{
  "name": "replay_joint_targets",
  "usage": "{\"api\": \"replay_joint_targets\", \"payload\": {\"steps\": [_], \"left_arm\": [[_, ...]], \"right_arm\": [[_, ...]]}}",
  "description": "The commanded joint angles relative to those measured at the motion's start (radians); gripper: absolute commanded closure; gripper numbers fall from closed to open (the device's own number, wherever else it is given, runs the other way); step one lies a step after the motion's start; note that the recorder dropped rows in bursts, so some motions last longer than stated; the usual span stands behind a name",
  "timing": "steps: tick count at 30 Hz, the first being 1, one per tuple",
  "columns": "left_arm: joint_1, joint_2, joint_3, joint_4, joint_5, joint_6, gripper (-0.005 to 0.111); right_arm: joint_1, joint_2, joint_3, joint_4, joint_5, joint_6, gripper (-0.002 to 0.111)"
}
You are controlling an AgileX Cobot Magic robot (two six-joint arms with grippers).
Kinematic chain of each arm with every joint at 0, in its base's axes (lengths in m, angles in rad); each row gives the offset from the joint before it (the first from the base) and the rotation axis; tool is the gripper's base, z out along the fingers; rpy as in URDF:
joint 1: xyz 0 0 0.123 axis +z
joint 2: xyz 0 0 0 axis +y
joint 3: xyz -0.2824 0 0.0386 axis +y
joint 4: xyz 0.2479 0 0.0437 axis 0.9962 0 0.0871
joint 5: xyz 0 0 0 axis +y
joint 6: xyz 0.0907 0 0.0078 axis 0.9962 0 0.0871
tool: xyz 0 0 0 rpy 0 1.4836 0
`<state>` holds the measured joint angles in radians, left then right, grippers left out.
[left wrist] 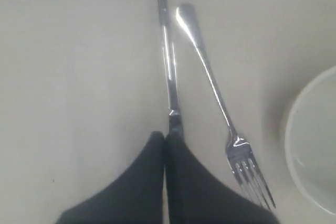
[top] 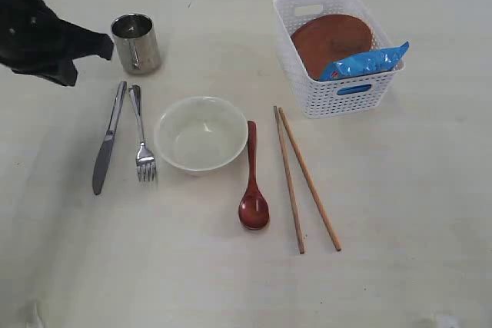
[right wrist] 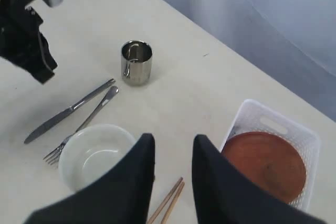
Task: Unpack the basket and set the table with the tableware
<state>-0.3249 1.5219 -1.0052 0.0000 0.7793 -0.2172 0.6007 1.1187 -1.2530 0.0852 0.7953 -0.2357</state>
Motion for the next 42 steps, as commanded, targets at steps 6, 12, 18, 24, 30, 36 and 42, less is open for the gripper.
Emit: {"api": "replay_joint_targets", "payload": {"steps": [6,12,18,24,30,36,42], "left_arm": [[-0.228,0.116,-0.002,0.240,-0.100,-0.382,0.107],[-0.222,0.197,-0.002,0.149,-0.183,-0.380,0.088],[-0.186,0.248,-0.002,0.149,-0.242,-0.493,0.072],[-0.150,0.298,-0.002,0.149,-0.258,-0.544,0.073],[-0.150,0.334,-0.002,0.148,-0.344,-0.549,0.073],[-0.150,0.380,-0.002,0.148,-0.356,-0.553,0.073],[-0.150,0.390,-0.002,0.156,-0.364,-0.553,0.075]], "right_arm": [[-0.001,-0.006,0.000,-0.006,0.047,-0.073,0.083],[-0.001,-0.008,0.064,-0.028,0.018,-0.078,0.083],[-0.001,-0.008,0.102,-0.035,-0.036,-0.078,0.083],[-0.001,-0.008,0.102,-0.035,-0.038,-0.078,0.083],[-0.001,-0.008,0.102,-0.035,-0.040,-0.078,0.083],[-0.001,-0.008,0.102,-0.035,-0.039,-0.069,0.083],[-0.001,-0.008,0.102,-0.035,-0.039,-0.069,0.083]]}}
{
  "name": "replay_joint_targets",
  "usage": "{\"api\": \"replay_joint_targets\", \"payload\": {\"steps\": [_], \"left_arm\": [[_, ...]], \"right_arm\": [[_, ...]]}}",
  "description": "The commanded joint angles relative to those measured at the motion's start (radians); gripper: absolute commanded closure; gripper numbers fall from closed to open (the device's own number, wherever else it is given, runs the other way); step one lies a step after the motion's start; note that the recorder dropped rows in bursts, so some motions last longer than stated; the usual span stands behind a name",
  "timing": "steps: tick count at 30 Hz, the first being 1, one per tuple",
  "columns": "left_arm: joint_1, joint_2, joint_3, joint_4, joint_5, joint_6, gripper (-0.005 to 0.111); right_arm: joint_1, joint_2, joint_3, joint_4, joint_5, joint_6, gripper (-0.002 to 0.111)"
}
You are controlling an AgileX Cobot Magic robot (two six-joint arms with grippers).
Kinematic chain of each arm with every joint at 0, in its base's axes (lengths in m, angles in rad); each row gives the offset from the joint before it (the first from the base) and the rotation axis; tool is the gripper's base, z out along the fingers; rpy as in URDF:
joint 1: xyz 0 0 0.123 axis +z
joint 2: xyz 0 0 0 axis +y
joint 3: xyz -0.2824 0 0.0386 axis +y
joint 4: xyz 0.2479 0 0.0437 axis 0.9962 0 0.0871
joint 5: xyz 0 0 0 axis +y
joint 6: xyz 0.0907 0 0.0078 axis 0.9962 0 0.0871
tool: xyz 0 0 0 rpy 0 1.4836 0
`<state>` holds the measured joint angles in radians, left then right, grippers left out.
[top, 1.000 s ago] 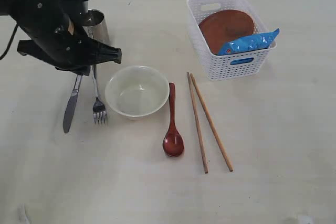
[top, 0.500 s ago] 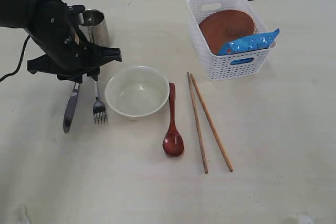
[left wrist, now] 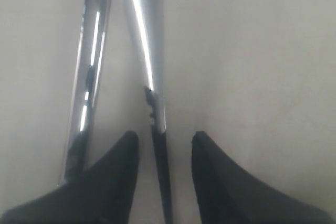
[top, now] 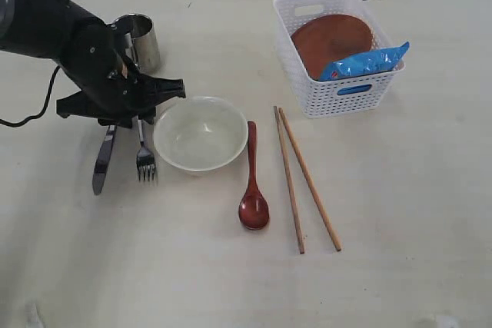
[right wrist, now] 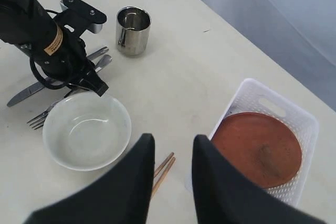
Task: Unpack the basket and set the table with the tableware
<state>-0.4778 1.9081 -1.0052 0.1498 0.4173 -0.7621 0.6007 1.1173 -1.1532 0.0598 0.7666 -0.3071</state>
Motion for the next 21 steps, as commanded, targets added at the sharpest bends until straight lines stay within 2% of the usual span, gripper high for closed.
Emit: {"api": "replay_joint_targets", "payload": {"steps": [1,4,6,15,21], "left_arm": [[0.003,0.004,-0.002,0.006,-0.002,-0.005,0.081],[0.003,0.004,-0.002,0.006,-0.002,0.007,0.098],[0.003,0.004,-0.002,0.006,0.005,0.007,0.103],[0.003,0.004,-0.002,0.002,0.024,0.033,0.102],[0.003,0.004,-0.002,0.002,0.031,0.047,0.085]], "right_arm": [[-0.001,-0.007,0.003,-0.010,-0.011,0.003,0.083],[-0.001,-0.007,0.003,-0.010,-0.011,0.003,0.083],[-0.001,-0.007,0.003,-0.010,-0.011,0.003,0.083],[-0.001,-0.007,0.003,-0.008,-0.021,0.000,0.083],[-0.001,-0.007,0.003,-0.008,-0.029,0.000,0.083]]}}
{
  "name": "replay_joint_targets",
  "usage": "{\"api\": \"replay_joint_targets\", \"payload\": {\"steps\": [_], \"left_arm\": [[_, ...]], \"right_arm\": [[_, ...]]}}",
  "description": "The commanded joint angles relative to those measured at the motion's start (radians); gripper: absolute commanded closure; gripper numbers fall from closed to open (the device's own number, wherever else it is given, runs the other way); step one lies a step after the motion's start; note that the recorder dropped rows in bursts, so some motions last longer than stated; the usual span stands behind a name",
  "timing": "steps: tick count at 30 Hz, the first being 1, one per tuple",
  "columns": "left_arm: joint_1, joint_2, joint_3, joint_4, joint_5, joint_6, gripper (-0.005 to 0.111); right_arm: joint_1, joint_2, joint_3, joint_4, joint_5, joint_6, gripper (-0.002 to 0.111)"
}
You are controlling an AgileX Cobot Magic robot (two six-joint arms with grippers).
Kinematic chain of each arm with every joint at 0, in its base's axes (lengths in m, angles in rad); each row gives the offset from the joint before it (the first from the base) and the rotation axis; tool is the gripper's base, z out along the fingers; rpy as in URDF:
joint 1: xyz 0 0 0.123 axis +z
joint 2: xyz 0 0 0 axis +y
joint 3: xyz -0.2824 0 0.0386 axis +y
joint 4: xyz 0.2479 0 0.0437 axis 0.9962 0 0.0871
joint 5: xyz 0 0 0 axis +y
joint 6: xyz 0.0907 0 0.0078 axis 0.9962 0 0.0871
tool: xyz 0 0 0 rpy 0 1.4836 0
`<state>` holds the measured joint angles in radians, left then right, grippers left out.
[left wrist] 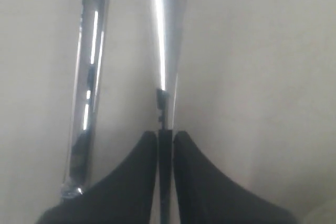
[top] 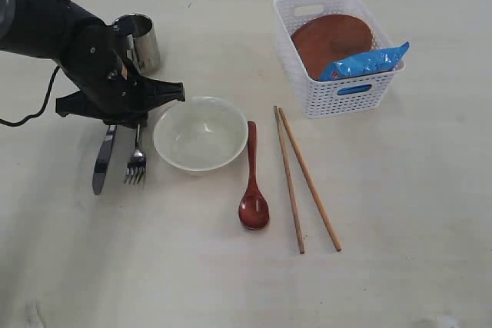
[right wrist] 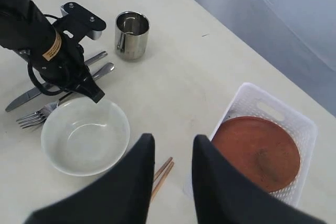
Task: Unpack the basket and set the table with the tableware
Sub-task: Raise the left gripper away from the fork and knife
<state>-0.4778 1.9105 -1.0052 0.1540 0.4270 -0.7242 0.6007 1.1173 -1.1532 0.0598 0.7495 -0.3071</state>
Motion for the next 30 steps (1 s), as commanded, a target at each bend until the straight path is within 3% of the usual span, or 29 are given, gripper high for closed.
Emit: {"api": "replay_joint_targets", "payload": {"steps": [1,4,11,16,19,22,24,25,28,30], "left_arm": [[0.003,-0.001,-0.002,-0.002,0.021,0.009,0.082],[0.003,-0.009,-0.002,-0.002,0.021,0.009,0.075],[0.003,-0.127,-0.002,-0.002,0.042,0.063,0.074],[0.003,-0.245,-0.002,0.042,0.142,0.154,0.074],[0.003,-0.373,-0.002,0.148,0.272,0.181,0.074],[0.003,-0.464,0.000,0.152,0.336,0.302,0.074],[0.003,-0.539,0.035,0.136,0.298,0.302,0.075],[0.003,-0.586,0.083,0.113,0.222,0.320,0.081],[0.003,-0.673,0.210,0.101,0.058,0.359,0.104],[0.003,-0.714,0.276,0.114,-0.022,0.373,0.106]], "right_arm": [[-0.001,-0.007,0.003,-0.008,-0.012,0.000,0.083],[-0.001,-0.007,0.003,-0.008,-0.012,0.000,0.083],[-0.001,-0.007,0.003,-0.008,-0.012,0.000,0.083],[-0.001,-0.007,0.003,-0.021,-0.026,0.000,0.083],[-0.010,0.014,0.003,-0.084,-0.086,0.087,0.083],[-0.081,0.096,-0.028,-0.093,-0.108,0.144,0.075],[-0.162,0.203,-0.095,-0.093,-0.069,0.157,0.062],[-0.214,0.292,-0.149,-0.085,-0.032,0.157,0.057],[-0.300,0.465,-0.287,-0.075,0.047,0.157,0.055],[-0.332,0.564,-0.366,-0.050,0.093,0.157,0.055]]}}
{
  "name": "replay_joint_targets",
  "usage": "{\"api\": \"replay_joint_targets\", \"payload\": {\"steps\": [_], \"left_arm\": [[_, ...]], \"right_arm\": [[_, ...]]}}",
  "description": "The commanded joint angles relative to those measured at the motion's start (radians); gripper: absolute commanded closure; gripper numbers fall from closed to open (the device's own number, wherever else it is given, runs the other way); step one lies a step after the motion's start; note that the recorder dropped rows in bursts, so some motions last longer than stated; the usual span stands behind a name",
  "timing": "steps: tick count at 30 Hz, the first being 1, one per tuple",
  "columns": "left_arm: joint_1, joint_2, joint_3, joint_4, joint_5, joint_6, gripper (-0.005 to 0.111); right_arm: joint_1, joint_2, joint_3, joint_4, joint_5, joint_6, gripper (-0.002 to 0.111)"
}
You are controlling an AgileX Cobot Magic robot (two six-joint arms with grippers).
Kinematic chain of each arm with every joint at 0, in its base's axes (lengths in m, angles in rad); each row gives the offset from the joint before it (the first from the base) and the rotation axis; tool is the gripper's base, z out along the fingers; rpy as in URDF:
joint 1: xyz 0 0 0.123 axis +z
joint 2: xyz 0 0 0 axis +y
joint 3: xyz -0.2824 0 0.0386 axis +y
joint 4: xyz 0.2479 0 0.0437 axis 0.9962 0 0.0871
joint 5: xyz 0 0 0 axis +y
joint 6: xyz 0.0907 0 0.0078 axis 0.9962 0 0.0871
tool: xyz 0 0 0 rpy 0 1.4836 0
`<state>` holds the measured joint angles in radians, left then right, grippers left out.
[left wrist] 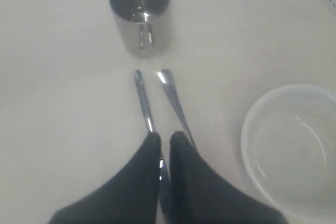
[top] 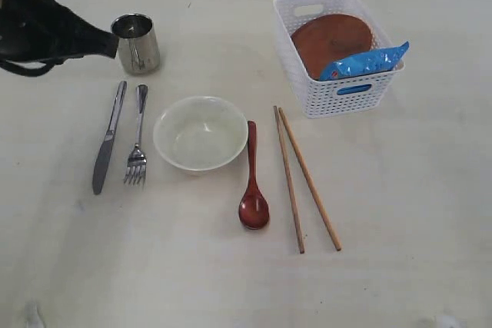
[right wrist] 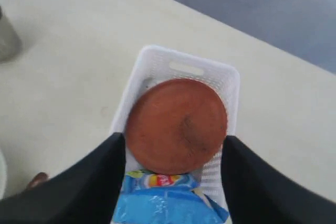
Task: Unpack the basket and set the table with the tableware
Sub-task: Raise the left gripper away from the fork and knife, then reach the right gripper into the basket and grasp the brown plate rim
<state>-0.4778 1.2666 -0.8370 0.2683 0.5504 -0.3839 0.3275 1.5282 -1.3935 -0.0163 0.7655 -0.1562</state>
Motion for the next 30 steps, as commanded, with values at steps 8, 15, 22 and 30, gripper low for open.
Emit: {"api": "replay_joint_targets", "payload": {"steps": [8,15,22,30], "left_arm": [[0.003,-0.118,0.161,0.015,-0.217,0.047,0.106],[0.003,-0.118,0.161,0.015,-0.217,0.047,0.106],[0.003,-0.118,0.161,0.015,-0.217,0.047,0.106],[0.003,-0.118,0.161,0.012,-0.214,0.047,0.106]], "right_arm": [[-0.106,0.520,-0.343,0.166,0.161,0.038,0.055],[-0.106,0.596,-0.349,0.032,0.172,0.184,0.055],[-0.106,0.599,-0.349,0.009,0.233,0.270,0.055],[-0.106,0.599,-0.349,0.009,0.287,0.359,0.055]]}}
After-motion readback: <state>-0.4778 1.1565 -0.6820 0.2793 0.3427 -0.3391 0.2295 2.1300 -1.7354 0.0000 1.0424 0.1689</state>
